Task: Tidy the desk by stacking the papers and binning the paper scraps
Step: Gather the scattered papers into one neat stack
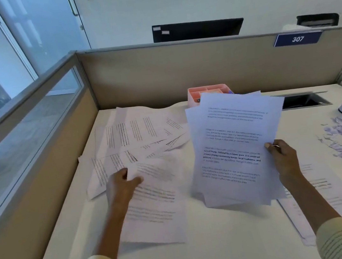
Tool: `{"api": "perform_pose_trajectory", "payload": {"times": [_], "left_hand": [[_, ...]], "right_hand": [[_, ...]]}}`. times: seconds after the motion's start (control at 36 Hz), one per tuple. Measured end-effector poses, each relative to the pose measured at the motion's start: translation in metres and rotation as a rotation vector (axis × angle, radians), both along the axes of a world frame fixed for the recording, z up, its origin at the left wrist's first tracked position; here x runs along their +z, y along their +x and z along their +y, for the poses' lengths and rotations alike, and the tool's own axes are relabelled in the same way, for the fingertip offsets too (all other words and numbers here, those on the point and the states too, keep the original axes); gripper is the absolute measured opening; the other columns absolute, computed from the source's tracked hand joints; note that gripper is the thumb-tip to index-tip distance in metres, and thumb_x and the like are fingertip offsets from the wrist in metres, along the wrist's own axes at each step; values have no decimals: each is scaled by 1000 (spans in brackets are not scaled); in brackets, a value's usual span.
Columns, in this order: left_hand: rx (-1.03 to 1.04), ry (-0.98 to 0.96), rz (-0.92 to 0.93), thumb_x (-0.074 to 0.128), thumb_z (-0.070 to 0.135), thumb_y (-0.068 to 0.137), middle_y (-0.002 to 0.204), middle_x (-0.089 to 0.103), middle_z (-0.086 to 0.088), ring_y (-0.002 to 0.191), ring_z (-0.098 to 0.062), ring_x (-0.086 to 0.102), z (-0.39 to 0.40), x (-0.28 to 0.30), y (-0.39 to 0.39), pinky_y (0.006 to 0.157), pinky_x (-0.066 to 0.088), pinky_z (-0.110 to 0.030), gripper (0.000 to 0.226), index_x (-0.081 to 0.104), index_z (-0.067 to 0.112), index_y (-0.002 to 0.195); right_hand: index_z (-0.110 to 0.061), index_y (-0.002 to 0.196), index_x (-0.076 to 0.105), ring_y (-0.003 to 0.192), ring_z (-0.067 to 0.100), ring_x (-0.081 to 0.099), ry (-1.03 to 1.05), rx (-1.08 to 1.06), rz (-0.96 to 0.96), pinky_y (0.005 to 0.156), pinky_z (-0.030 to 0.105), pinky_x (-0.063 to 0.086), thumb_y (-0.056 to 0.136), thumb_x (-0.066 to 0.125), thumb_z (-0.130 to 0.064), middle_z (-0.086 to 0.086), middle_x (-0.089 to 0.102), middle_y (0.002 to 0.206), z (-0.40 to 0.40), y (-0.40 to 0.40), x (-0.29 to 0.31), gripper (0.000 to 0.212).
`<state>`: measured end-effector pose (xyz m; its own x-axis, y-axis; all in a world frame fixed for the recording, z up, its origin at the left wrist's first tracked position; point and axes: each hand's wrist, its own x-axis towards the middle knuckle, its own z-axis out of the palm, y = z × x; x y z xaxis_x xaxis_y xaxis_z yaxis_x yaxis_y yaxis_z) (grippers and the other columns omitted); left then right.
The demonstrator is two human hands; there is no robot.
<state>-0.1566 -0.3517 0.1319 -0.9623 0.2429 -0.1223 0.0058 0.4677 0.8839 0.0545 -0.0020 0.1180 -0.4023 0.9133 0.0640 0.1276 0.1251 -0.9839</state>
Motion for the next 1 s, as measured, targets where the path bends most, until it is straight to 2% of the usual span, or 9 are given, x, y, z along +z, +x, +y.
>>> {"api": "perform_pose_trajectory", "payload": {"times": [0.11, 0.25, 0.36, 0.5, 0.58, 0.67, 0.78, 0.86, 1.0], "left_hand": [[-122, 263, 86, 79, 12, 75, 82, 75, 3, 76, -14, 71, -14, 55, -4, 64, 53, -22, 19, 71, 24, 87], [-212, 555, 23, 79, 18, 66, 95, 75, -7, 81, -27, 72, -23, 99, -3, 69, 59, -37, 26, 75, 24, 91], [-239, 774, -16, 67, 7, 74, 101, 73, -11, 84, -27, 71, -22, 106, -3, 68, 59, -36, 28, 72, 14, 100], [-237, 1021, -113, 52, 6, 82, 116, 69, -7, 104, -25, 66, -17, 88, -6, 83, 57, -42, 35, 65, 16, 113], [-195, 994, -177, 54, 4, 82, 116, 68, -10, 103, -27, 67, -14, 74, -11, 81, 57, -42, 38, 61, 10, 119], [-108, 875, -257, 62, 4, 79, 110, 70, -15, 91, -28, 70, -7, 57, -12, 76, 59, -43, 29, 69, 10, 107], [-37, 811, -377, 70, 10, 75, 102, 72, -16, 82, -27, 71, 12, 36, -5, 69, 60, -40, 30, 68, 7, 105], [-26, 796, -418, 72, 11, 75, 101, 73, -15, 84, -30, 72, 25, 28, -3, 70, 60, -41, 34, 66, 6, 108], [16, 821, -437, 74, 4, 73, 109, 68, -20, 82, -29, 71, 38, 18, -7, 65, 59, -39, 48, 51, 6, 115]], "right_hand": [[-12, 91, 57, 78, 22, 51, 24, -60, 37, 68, 28, 39, 93, 57, -16, 8, 57, 82, -1, -9, -1, 4], [-31, 72, 55, 72, 21, 50, 0, -95, 12, 63, 29, 39, 92, 57, -26, 3, 57, 78, -7, -21, -1, 21], [-22, 75, 54, 70, 21, 52, -35, -23, 53, 57, 27, 42, 94, 56, -20, 6, 59, 76, -22, -34, 3, 19], [-17, 78, 55, 62, 10, 56, -63, 127, 104, 61, 27, 45, 95, 55, -18, 6, 62, 76, -44, -50, 7, 16], [-14, 81, 56, 60, 4, 57, -83, 183, 136, 58, 22, 47, 95, 54, -19, 5, 63, 77, -54, -57, 10, 16], [-6, 87, 56, 60, 5, 57, -115, 222, 169, 56, 16, 47, 96, 54, -22, 4, 63, 77, -59, -64, 12, 18], [-3, 89, 57, 72, 17, 58, -146, 305, 151, 67, 30, 48, 95, 56, -24, 8, 65, 84, -68, -72, 14, 22], [-5, 86, 58, 69, 14, 56, -146, 349, 121, 66, 28, 42, 93, 59, -25, 4, 63, 79, -76, -78, 19, 20], [-12, 81, 64, 74, 19, 59, -167, 447, 58, 69, 31, 46, 94, 56, -18, 15, 69, 87, -83, -86, 33, 17]]}}
